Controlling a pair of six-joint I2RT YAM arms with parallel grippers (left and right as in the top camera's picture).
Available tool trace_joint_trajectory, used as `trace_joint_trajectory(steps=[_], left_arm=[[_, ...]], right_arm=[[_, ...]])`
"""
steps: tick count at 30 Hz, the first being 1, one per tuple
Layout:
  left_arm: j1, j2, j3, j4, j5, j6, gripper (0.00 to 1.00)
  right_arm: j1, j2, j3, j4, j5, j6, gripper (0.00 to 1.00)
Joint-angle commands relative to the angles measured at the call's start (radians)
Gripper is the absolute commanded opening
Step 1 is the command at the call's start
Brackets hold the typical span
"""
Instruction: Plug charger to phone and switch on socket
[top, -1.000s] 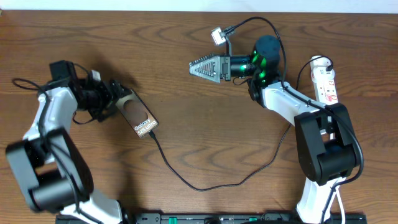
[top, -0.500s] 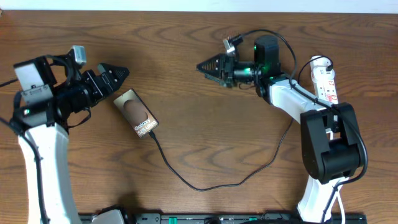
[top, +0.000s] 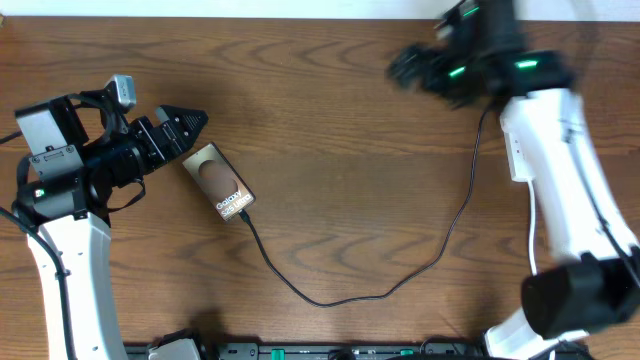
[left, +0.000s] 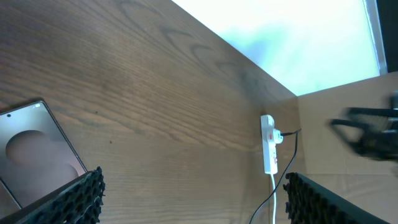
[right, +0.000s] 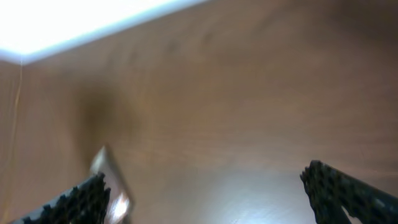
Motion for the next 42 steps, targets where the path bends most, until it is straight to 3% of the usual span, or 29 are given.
trace_joint_trajectory(steps=[1, 10, 15, 18, 22, 30, 42], left_arm=[[0.003, -0.006, 0.014, -0.002, 0.016, 0.018, 0.9], [0.003, -0.005, 0.014, -0.005, 0.016, 0.025, 0.9], [0.003, -0.006, 0.014, -0.005, 0.016, 0.024, 0.91], [0.003, -0.005, 0.014, -0.005, 0.016, 0.024, 0.9], [0.003, -0.006, 0.014, -0.008, 0.016, 0.025, 0.91], [0.003, -0.005, 0.014, -0.02, 0.009, 0.028, 0.91], [0.003, -0.005, 0.014, -0.049, 0.009, 0.039, 0.91]], right_arm=[[-0.163, -0.002, 0.098, -0.055, 0.076, -0.074, 0.99], [-0.716, 0.066, 0.122, -0.117, -0.355, -0.241, 0.99], [-0.861, 0.229, 0.122, -0.155, -0.558, -0.372, 0.99], [-0.852, 0.332, 0.122, -0.219, -0.569, -0.518, 0.99], [-0.803, 0.414, 0.122, -0.233, -0.491, -0.594, 0.99], [-0.634, 0.442, 0.15, -0.219, -0.195, -0.615, 0.99], [-0.598, 0.476, 0.167, -0.238, -0.215, -0.6, 0.99]])
